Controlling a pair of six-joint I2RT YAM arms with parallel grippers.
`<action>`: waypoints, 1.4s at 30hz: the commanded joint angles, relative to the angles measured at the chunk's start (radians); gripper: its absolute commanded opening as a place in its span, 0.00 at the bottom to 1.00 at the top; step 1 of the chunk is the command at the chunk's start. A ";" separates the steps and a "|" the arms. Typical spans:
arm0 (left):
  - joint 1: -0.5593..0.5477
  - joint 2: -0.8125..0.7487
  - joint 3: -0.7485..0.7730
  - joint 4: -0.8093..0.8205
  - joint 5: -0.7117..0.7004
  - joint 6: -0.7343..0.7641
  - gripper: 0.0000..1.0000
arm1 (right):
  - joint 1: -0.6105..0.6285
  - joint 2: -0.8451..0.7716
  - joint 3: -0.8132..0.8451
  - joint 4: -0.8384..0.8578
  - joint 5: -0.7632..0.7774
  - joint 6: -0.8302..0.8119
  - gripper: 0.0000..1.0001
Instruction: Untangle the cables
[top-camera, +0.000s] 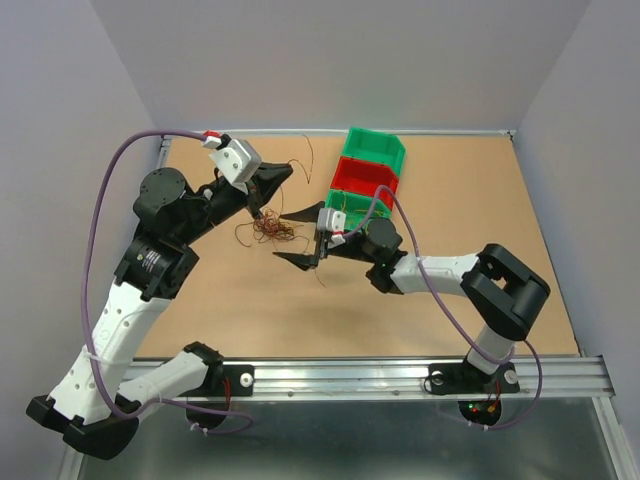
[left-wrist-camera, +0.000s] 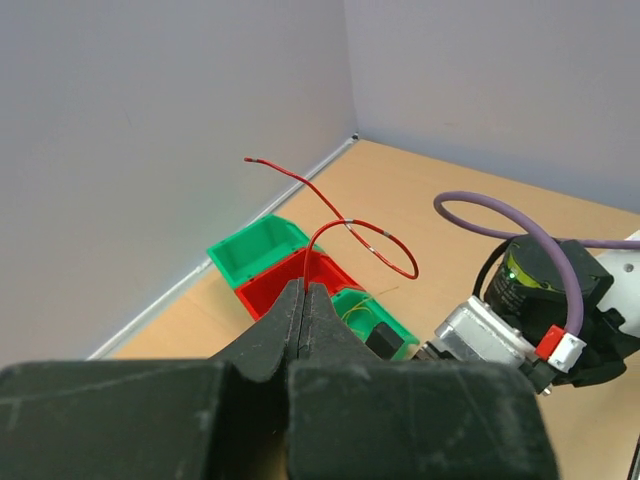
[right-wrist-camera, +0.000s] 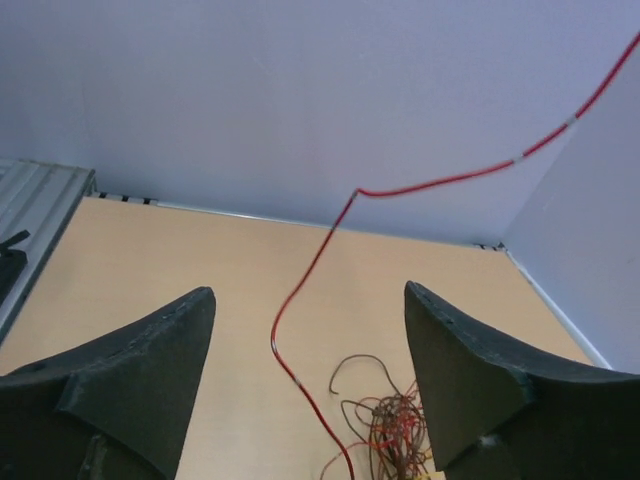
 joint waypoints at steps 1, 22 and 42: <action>-0.007 0.000 -0.001 0.029 0.042 -0.020 0.00 | 0.020 0.048 0.110 0.009 0.006 -0.025 0.69; 0.058 0.420 -0.065 0.135 -0.179 0.080 0.00 | 0.035 -0.365 -0.302 0.417 0.019 0.139 0.01; 0.048 0.646 -0.055 0.072 0.016 0.117 0.01 | 0.031 -0.402 -0.136 0.124 0.826 0.027 0.00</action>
